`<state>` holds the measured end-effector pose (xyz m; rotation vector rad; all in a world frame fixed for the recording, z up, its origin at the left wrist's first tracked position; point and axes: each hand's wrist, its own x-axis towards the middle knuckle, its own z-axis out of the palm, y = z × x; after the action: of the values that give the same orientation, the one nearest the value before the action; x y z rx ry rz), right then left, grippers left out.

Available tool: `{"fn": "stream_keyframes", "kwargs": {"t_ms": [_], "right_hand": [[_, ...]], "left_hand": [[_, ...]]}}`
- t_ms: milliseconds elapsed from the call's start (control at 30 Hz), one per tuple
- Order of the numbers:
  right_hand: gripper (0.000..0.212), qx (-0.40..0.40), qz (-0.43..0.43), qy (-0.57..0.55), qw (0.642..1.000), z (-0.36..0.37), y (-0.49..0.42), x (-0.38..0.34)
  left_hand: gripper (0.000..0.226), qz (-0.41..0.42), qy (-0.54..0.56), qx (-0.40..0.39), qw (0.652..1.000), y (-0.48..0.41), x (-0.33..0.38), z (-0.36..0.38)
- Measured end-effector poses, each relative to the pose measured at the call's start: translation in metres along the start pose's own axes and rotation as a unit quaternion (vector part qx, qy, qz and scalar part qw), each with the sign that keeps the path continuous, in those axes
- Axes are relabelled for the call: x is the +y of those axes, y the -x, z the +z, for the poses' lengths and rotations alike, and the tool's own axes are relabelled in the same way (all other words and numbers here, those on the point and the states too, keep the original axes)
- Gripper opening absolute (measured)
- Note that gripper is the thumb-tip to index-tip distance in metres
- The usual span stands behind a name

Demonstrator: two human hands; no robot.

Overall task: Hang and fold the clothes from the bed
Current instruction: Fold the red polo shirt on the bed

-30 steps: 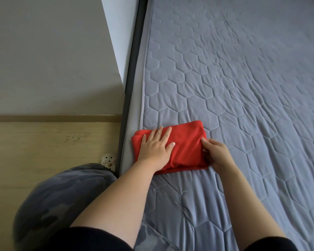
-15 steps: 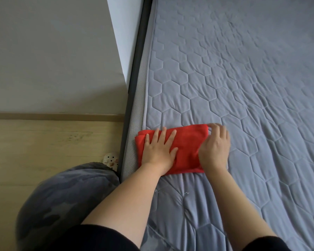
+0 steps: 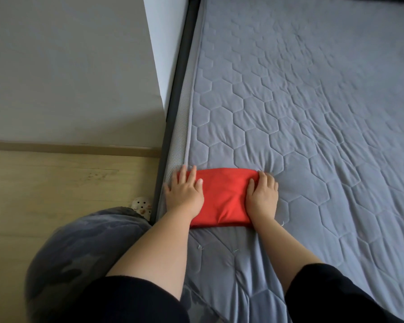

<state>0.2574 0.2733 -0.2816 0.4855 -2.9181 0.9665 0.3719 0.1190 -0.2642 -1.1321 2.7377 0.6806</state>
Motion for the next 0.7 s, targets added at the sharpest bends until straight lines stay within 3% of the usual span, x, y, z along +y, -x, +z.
{"fn": "stream_keyframes", "kwargs": {"t_ms": [100, 233, 367, 433, 467, 533, 600, 700], "right_hand": [[0.045, -0.003, 0.098, -0.052, 0.994, -0.004, 0.0, -0.007], [0.048, -0.052, 0.204, -0.072, 0.975, -0.011, -0.014, -0.01], [0.047, -0.118, 0.231, -0.136, 0.956, -0.015, -0.027, -0.006], [0.049, -0.126, 0.234, -0.15, 0.952, -0.013, -0.029, -0.006], [0.051, -0.125, 0.235, -0.152, 0.952, -0.012, -0.029, -0.005], [0.054, -0.128, 0.242, -0.155, 0.949, -0.011, -0.03, -0.006], [0.056, -0.139, 0.252, -0.145, 0.947, -0.012, -0.032, -0.01], [0.054, -0.113, 0.195, 0.008, 0.974, -0.016, -0.035, -0.028]], "left_hand": [[0.054, -0.067, 0.057, 0.017, 0.996, 0.0, 0.0, -0.005], [0.047, -0.09, 0.105, 0.129, 0.982, -0.003, 0.003, -0.018], [0.033, -0.139, 0.313, 0.039, 0.939, -0.026, -0.006, -0.042], [0.01, -0.152, 0.366, -0.001, 0.918, -0.033, -0.017, -0.056], [0.005, -0.15, 0.375, -0.029, 0.914, -0.033, -0.021, -0.061], [0.017, -0.134, 0.365, -0.076, 0.918, -0.032, -0.027, -0.065], [0.022, -0.112, 0.347, -0.082, 0.928, -0.031, -0.029, -0.067], [0.018, -0.09, 0.307, -0.108, 0.941, -0.029, -0.031, -0.072]]}}
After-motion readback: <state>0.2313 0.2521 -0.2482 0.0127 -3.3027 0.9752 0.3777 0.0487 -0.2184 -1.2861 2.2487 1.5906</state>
